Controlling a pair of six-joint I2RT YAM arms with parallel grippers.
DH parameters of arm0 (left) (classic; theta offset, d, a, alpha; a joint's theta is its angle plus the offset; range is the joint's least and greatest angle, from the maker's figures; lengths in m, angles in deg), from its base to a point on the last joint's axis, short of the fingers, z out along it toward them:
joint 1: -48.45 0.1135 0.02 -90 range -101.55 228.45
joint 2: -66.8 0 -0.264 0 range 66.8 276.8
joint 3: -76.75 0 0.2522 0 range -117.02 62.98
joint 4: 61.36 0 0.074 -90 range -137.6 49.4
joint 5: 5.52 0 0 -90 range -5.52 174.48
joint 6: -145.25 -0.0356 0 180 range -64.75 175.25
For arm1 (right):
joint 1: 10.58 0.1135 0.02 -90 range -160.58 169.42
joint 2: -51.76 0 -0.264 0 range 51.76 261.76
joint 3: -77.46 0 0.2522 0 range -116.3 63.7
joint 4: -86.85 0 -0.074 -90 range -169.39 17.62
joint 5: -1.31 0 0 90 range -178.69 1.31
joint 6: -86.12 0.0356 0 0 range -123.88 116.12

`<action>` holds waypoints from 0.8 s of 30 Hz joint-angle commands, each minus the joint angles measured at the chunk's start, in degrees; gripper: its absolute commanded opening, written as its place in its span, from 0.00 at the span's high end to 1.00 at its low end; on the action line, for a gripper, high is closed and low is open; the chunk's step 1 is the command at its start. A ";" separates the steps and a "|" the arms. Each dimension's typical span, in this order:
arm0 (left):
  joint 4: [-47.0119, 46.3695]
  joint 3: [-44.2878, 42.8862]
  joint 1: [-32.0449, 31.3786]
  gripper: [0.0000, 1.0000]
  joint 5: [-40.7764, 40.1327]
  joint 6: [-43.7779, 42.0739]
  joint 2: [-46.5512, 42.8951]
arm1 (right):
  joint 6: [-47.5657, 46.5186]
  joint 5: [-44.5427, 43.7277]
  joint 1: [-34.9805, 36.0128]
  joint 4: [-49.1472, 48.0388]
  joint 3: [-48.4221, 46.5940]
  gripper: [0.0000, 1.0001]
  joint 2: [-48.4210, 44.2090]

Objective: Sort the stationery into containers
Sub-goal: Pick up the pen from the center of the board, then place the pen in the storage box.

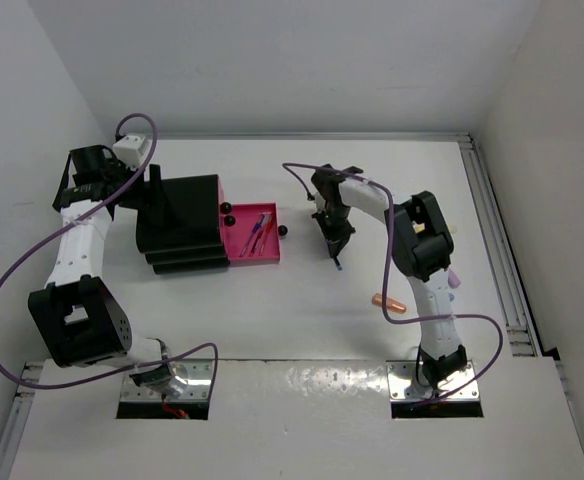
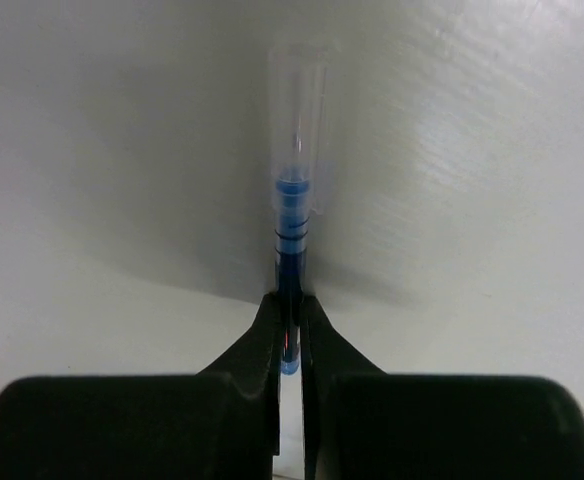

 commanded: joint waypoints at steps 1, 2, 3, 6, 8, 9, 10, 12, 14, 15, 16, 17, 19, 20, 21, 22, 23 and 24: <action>7.18 3.24 0.85 0.21 -4.44 -2.21 2.46 | 1.47 0.02 0.53 -1.82 -3.83 1.00 1.14; 7.18 3.16 0.85 0.21 -4.44 -2.21 2.46 | 2.18 2.64 0.62 -1.38 -5.42 1.00 0.52; 7.18 3.15 0.94 0.21 -4.53 -2.21 2.29 | 3.06 4.58 0.53 -0.33 -7.35 1.00 -0.09; 7.18 3.24 0.94 0.21 -4.09 -2.39 2.38 | 10.42 12.93 0.70 -2.86 -15.34 1.00 -3.34; 7.27 3.16 0.94 0.21 -3.83 -2.21 2.73 | 13.51 15.57 1.58 -8.11 -17.03 1.00 -4.58; 7.35 2.89 0.94 0.21 -3.56 -2.21 2.82 | 14.74 16.02 2.11 -9.80 -18.34 1.00 -5.02; 7.53 2.63 0.94 0.21 -3.47 -2.21 2.99 | 17.10 16.03 3.15 -12.43 -19.23 1.00 -5.20; 8.23 1.75 0.94 0.21 -3.30 -2.30 3.34 | 21.67 16.29 4.65 -14.99 -20.72 1.00 -4.76; 8.41 1.40 0.94 0.21 -3.12 -2.47 3.52 | 25.98 17.16 5.10 -20.16 -19.94 1.00 -4.23; 8.41 1.31 0.94 0.21 -3.12 -2.56 3.69 | 30.01 18.04 5.53 -21.93 -18.37 1.00 -4.06; 8.41 1.14 0.85 0.21 -3.03 -2.48 3.70 | 31.44 18.22 5.80 -24.55 -17.92 1.00 -3.18; 8.58 1.05 0.94 0.21 -3.03 -2.47 3.78 | 32.76 18.31 6.24 -25.02 -18.87 1.00 -2.22; 8.76 0.78 0.94 0.21 -2.86 -2.56 3.70 | 36.10 18.40 7.38 -24.32 -20.63 1.00 -0.29; 8.76 0.78 0.94 0.21 -2.77 -2.56 3.78 | 37.16 18.31 7.73 -24.40 -21.16 1.00 1.12; 8.76 1.04 0.94 0.21 -3.03 -2.65 3.70 | 37.95 18.05 8.69 -24.58 -21.08 1.00 1.39; 8.76 1.13 0.94 0.21 -3.03 -2.74 3.52 | 38.22 17.87 9.14 -25.45 -20.73 1.00 1.57; 8.76 1.13 0.85 0.21 -3.12 -2.74 3.43 | 38.57 17.87 9.49 -25.72 -20.03 1.00 1.83; 8.76 1.13 0.94 0.21 -3.21 -2.83 3.26 | 39.36 17.96 10.02 -25.81 -19.50 1.00 1.92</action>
